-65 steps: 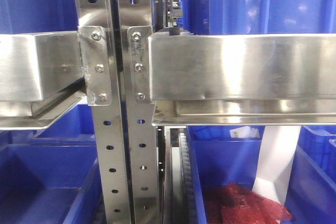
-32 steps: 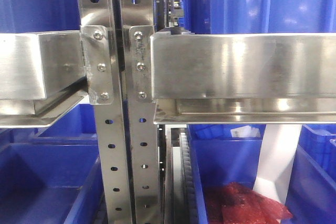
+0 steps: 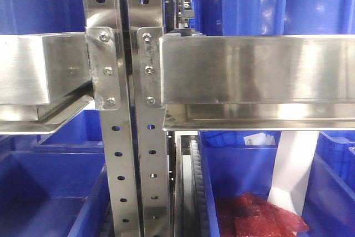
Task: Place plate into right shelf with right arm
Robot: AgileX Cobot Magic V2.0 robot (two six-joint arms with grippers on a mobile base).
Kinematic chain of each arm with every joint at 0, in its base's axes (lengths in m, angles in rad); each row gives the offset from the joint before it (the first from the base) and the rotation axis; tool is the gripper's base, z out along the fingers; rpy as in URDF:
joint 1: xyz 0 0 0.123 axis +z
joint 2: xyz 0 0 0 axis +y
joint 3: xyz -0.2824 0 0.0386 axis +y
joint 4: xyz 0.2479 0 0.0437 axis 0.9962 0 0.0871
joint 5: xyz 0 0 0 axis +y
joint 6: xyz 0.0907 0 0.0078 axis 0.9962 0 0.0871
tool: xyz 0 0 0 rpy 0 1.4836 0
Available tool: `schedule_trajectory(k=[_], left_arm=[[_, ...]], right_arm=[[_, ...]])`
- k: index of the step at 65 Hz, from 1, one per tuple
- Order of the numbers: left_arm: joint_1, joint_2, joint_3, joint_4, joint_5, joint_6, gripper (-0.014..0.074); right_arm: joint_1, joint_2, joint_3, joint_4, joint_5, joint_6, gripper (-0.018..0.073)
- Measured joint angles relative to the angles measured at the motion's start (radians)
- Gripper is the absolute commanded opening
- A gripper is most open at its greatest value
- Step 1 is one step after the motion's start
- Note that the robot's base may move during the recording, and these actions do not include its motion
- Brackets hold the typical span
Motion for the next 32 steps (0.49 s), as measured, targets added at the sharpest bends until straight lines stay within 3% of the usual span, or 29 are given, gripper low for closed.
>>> schedule_trajectory(k=[15, 32], left_arm=[[0.000, 0.000, 0.000, 0.000, 0.000, 0.000, -0.0047], [0.000, 0.000, 0.000, 0.000, 0.000, 0.000, -0.0047]], right_arm=[[-0.020, 0.164, -0.077, -0.069, 0.040, 0.002, 0.0055], [-0.140, 0.287, -0.087, -0.076, 0.022, 0.010, 0.0055]])
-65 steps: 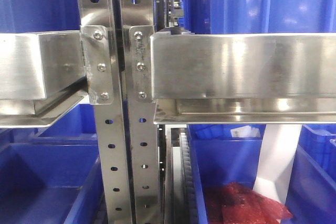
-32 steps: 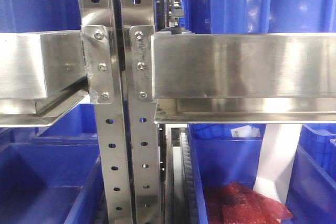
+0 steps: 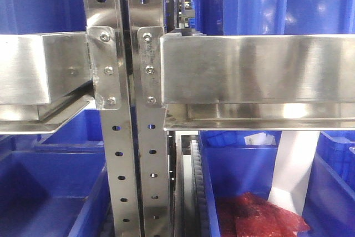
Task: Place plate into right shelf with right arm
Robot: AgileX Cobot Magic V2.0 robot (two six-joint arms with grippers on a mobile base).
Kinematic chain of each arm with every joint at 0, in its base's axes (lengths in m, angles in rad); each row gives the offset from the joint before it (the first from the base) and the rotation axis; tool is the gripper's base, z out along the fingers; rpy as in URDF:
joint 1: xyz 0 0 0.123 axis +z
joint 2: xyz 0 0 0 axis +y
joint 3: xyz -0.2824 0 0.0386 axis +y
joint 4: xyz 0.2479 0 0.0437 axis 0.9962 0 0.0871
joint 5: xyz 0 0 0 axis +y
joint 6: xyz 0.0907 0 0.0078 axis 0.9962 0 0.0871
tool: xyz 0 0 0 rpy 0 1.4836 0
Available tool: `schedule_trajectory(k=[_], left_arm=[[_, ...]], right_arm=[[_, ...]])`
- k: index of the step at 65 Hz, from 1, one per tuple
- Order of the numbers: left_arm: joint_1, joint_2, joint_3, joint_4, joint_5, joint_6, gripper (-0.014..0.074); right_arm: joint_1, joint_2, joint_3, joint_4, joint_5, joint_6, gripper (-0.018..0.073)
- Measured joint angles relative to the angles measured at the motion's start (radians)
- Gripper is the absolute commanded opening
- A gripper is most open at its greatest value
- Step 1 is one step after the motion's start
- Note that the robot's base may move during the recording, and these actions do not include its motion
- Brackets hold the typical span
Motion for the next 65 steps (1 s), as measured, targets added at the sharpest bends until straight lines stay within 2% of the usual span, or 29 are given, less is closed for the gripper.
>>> schedule_trajectory(k=[8, 21, 26, 32, 41, 44, 56, 65], left_arm=[[0.000, 0.000, 0.000, 0.000, 0.000, 0.000, -0.0047], [0.000, 0.000, 0.000, 0.000, 0.000, 0.000, -0.0047], [0.000, 0.000, 0.000, 0.000, 0.000, 0.000, -0.0047], [0.000, 0.000, 0.000, 0.000, 0.000, 0.000, -0.0047], [0.000, 0.000, 0.000, 0.000, 0.000, 0.000, -0.0047], [0.000, 0.000, 0.000, 0.000, 0.000, 0.000, -0.0047], [0.000, 0.000, 0.000, 0.000, 0.000, 0.000, -0.0047], [0.000, 0.000, 0.000, 0.000, 0.000, 0.000, -0.0047]], right_arm=[[-0.031, 0.072, 0.000, -0.006, -0.011, 0.002, 0.0055], [-0.032, 0.188, 0.000, -0.006, -0.036, 0.004, 0.0057], [-0.032, 0.220, 0.000, -0.006, -0.041, 0.004, 0.0091], [-0.032, 0.240, 0.000, -0.006, -0.041, 0.004, 0.0225], [-0.032, 0.243, 0.000, -0.004, -0.041, 0.004, 0.0560], [-0.032, 0.243, 0.000, -0.004, -0.041, 0.004, 0.0637], [-0.032, 0.233, 0.000, -0.003, -0.037, 0.005, 0.0619], [-0.032, 0.178, 0.000, 0.039, -0.022, 0.006, 0.0598]])
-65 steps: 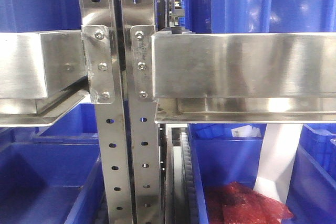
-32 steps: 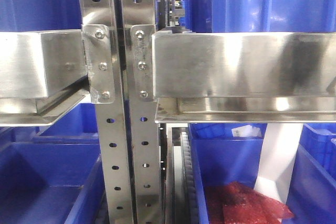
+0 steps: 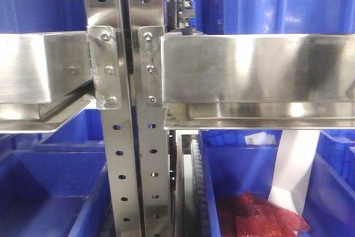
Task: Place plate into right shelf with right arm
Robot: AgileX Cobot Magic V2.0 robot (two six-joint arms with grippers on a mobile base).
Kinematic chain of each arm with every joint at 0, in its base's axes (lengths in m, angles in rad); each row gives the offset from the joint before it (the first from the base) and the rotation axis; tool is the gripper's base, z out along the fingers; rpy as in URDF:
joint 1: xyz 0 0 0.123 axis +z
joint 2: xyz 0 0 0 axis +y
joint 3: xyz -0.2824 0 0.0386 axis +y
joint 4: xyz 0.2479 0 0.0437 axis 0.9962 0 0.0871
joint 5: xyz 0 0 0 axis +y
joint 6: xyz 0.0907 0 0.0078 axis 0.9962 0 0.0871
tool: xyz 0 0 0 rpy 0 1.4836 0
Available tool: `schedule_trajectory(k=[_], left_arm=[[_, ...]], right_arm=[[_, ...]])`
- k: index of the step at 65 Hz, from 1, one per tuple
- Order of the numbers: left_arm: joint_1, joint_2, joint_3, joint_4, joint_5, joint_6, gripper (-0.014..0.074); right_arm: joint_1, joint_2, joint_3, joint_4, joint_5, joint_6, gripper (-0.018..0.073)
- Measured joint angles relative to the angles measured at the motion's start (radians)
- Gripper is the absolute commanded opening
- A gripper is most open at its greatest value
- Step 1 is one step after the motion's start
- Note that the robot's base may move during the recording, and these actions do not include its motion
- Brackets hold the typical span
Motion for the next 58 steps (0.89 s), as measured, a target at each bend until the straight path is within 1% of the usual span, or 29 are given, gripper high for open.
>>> schedule_trajectory(k=[3, 8, 10, 17, 18, 22, 31, 41, 52, 58], left_arm=[[0.000, 0.000, 0.000, 0.000, 0.000, 0.000, -0.0047], [0.000, 0.000, 0.000, 0.000, 0.000, 0.000, -0.0047], [0.000, 0.000, 0.000, 0.000, 0.000, 0.000, -0.0047], [0.000, 0.000, 0.000, 0.000, 0.000, 0.000, -0.0047], [0.000, 0.000, 0.000, 0.000, 0.000, 0.000, -0.0047], [0.000, 0.000, 0.000, 0.000, 0.000, 0.000, -0.0047], [0.000, 0.000, 0.000, 0.000, 0.000, 0.000, -0.0047], [0.000, 0.000, 0.000, 0.000, 0.000, 0.000, -0.0047], [0.000, 0.000, 0.000, 0.000, 0.000, 0.000, -0.0047], [0.000, 0.000, 0.000, 0.000, 0.000, 0.000, -0.0047]], right_arm=[[-0.001, -0.030, 0.000, 0.021, 0.008, 0.000, 0.0557], [-0.001, -0.078, 0.000, 0.068, 0.039, 0.000, 0.0422], [-0.001, -0.105, 0.000, 0.078, 0.057, 0.000, 0.0358], [-0.001, -0.210, 0.000, 0.120, 0.161, 0.000, 0.0064], [-0.001, -0.224, 0.005, 0.124, 0.171, 0.000, 0.0039], [0.006, -0.301, 0.034, 0.128, 0.183, 0.002, 0.0057], [0.017, -0.485, 0.172, 0.135, 0.160, 0.002, 0.0055], [0.019, -0.710, 0.415, 0.137, 0.109, 0.002, 0.0055], [0.019, -0.904, 0.682, 0.137, 0.033, 0.002, 0.0055], [0.019, -0.975, 0.774, 0.137, -0.012, 0.002, 0.0055]])
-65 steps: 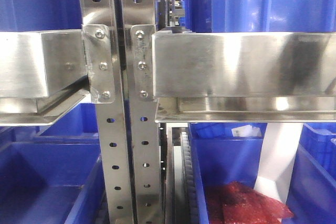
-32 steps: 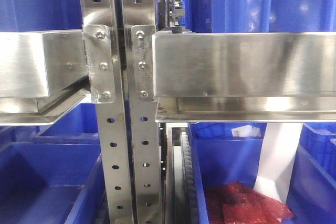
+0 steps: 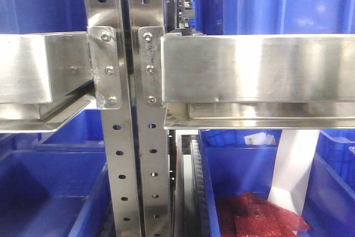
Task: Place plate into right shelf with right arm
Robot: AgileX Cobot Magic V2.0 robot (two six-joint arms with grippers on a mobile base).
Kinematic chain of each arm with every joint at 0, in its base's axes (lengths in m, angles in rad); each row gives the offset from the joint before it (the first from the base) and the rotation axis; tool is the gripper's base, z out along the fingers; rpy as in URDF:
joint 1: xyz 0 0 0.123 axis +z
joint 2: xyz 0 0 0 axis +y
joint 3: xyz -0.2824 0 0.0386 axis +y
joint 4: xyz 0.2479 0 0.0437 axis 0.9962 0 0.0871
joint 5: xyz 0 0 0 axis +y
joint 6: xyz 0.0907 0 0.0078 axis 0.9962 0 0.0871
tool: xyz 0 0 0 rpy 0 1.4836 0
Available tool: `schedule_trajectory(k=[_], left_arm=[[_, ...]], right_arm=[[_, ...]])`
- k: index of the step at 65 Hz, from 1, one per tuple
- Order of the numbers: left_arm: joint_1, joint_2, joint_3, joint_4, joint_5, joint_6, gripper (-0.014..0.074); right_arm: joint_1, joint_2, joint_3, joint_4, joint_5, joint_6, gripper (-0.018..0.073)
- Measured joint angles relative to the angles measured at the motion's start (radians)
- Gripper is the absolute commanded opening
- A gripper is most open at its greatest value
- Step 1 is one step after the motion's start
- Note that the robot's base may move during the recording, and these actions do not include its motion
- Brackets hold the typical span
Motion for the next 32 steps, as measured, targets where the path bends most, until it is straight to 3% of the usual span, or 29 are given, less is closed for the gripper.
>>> schedule_trajectory(k=[13, 32], left_arm=[[0.000, 0.000, 0.000, 0.000, 0.000, 0.000, -0.0047], [0.000, 0.000, 0.000, 0.000, 0.000, 0.000, -0.0047]], right_arm=[[0.000, -0.057, 0.105, 0.000, -0.029, 0.000, 0.0055], [0.000, -0.058, 0.120, 0.000, -0.057, 0.000, 0.0055]])
